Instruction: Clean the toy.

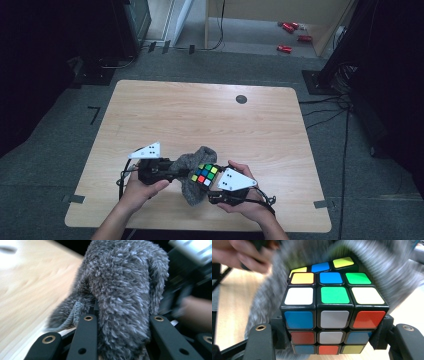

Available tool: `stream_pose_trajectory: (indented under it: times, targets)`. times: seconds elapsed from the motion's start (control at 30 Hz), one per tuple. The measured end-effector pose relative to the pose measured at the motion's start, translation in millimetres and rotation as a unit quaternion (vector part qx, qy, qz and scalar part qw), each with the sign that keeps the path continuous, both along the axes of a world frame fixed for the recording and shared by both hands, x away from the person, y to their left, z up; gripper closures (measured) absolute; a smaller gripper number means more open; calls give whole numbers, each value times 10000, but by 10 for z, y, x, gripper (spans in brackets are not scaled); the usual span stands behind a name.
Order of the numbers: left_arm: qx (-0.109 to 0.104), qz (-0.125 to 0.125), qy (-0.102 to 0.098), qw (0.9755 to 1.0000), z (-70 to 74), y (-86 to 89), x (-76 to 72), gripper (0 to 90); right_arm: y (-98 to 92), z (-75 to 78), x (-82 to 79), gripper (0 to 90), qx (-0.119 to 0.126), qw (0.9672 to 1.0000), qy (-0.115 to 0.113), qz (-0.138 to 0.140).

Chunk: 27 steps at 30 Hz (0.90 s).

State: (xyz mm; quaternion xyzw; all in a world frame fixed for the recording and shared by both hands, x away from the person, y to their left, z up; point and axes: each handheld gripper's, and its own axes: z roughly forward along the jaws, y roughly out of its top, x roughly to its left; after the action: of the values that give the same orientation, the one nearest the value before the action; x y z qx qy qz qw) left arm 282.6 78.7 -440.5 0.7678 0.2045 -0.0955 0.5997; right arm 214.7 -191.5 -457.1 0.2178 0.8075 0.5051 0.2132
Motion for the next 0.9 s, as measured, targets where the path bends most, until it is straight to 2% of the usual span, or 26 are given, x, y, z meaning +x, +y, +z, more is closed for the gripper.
stream_pose_trajectory:
  times: [0.03, 0.1, 0.17, 0.2, 0.23, 0.27, 0.33, 0.37, 0.4, 0.47, 0.53, 0.63, 0.7, 0.77, 0.83, 0.9]
  targets:
    - [92, 37, -71, 9999, 21, -11, -10, 733, 0, -6, 11, 347, -39, 10000, -7, -36]
    - [453, 150, -208, 9986, 7, -55, -23, 733, 5, -16, 15, 346, -72, 10000, 1, -53]
    - [554, 211, -24, 9982, -67, -53, 17, 733, 22, -34, 15, 347, -220, 9997, -47, -92]
    - [766, 264, 37, 9967, -128, -64, 42, 732, 22, -40, 11, 347, -201, 9998, -30, -74]
    - [866, 250, 77, 9959, -175, -78, 48, 732, 25, -28, -2, 347, -86, 10000, -22, -9]
    - [829, 206, 108, 9963, -201, -90, 43, 731, 35, -3, -15, 347, -27, 10000, -37, 51]
    - [745, 219, 4, 9970, -171, -88, 20, 733, 56, 34, -37, 347, -63, 9999, -106, 89]
    - [569, 192, 1, 9982, -135, -69, 17, 732, 51, 43, -41, 347, -58, 9999, -139, 82]
    - [307, 166, -12, 9994, -85, -37, 11, 733, 34, 47, -30, 347, -11, 9999, -114, 86]
    - [126, 140, -117, 9998, -23, -13, -11, 732, 12, 34, -6, 347, -67, 9999, -87, -39]
    - [317, 202, -136, 9992, -30, -37, -10, 732, 9, 19, 4, 347, -110, 9999, -80, -79]
    - [746, 280, -36, 9968, -141, -93, 14, 732, 35, 34, -20, 347, -51, 9999, -92, -8]
    - [704, 298, -32, 9971, -154, -95, 4, 733, 60, 44, -45, 347, -110, 9999, -123, 29]
    - [480, 245, -91, 9985, -102, -73, -9, 733, 40, 37, -36, 347, -105, 9998, -134, 46]
    - [240, 196, -65, 9995, -54, -44, -8, 733, 9, 35, -16, 347, -84, 9999, -116, -24]
    - [195, 169, -92, 9996, -50, -33, -8, 733, -3, 36, 1, 347, -73, 9999, -102, -83]
